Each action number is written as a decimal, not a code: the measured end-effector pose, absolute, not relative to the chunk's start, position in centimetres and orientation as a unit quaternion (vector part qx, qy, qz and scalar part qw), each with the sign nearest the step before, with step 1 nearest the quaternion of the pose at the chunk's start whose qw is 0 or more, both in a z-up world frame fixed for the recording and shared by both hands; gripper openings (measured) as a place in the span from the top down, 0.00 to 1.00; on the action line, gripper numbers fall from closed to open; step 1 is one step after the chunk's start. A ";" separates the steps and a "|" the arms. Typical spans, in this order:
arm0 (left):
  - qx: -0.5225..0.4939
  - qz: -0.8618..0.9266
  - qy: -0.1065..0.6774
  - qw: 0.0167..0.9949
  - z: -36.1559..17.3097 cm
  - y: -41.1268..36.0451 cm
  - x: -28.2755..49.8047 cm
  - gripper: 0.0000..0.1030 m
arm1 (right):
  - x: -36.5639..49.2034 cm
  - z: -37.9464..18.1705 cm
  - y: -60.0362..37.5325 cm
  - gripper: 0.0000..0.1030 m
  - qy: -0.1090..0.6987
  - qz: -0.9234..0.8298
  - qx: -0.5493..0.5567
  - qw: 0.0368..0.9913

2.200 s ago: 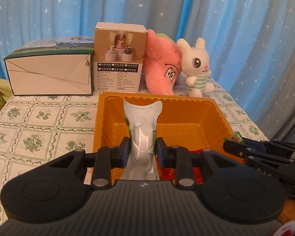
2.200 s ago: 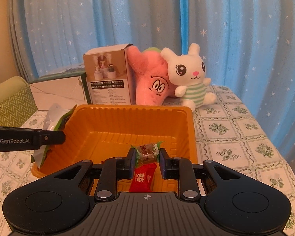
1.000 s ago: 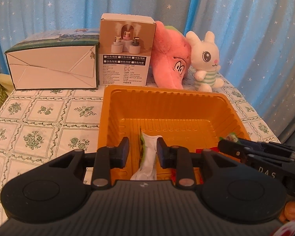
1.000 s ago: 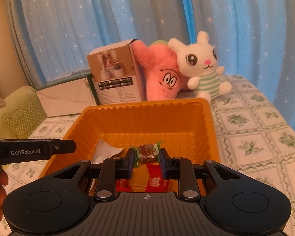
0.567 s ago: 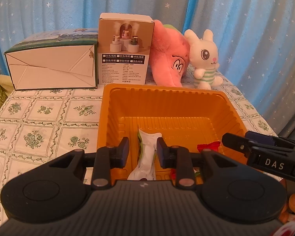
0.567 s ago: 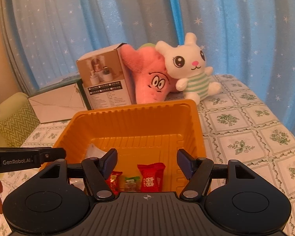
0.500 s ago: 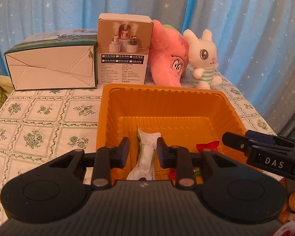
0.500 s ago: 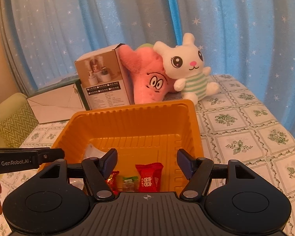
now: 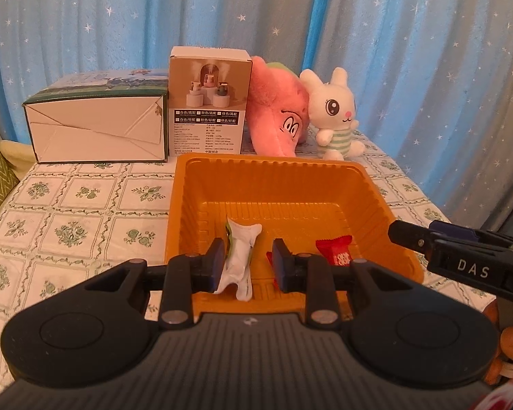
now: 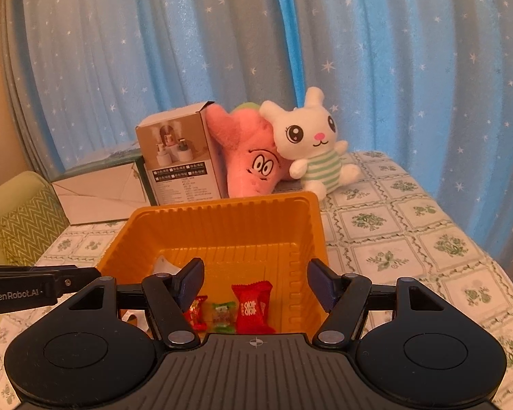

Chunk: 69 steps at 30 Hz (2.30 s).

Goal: Organize snacks
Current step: 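Move both open tools back from the tray toward the remaining snacks, then grasp the yellow candy packet with the right tool while the left tool grasps the large red packet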

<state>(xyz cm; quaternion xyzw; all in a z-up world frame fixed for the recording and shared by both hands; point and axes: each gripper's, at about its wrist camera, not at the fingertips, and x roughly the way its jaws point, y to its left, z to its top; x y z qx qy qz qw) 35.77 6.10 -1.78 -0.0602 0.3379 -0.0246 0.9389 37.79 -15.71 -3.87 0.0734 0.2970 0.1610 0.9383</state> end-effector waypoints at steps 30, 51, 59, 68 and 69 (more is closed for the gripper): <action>-0.056 0.008 0.362 0.930 -4.9 5.5 12.6 0.50 | 16.1 -6.3 -20.8 0.35 0.356 0.146 0.104 0.917; -0.010 -0.051 0.385 0.921 -7.4 3.1 12.4 0.50 | 14.9 -9.3 -18.5 0.40 0.379 0.179 0.035 0.907; -0.010 -0.058 0.386 0.921 -7.9 3.1 13.3 0.50 | 16.0 -11.0 -16.3 0.59 0.391 0.195 -0.004 0.899; 0.012 -0.090 0.384 0.919 -8.0 2.4 14.4 0.50 | 16.2 -11.6 -15.2 0.74 0.391 0.193 -0.033 0.899; 0.016 -0.099 0.382 0.919 -8.0 2.2 14.5 0.50 | 16.3 -11.5 -15.4 0.74 0.393 0.187 -0.028 0.900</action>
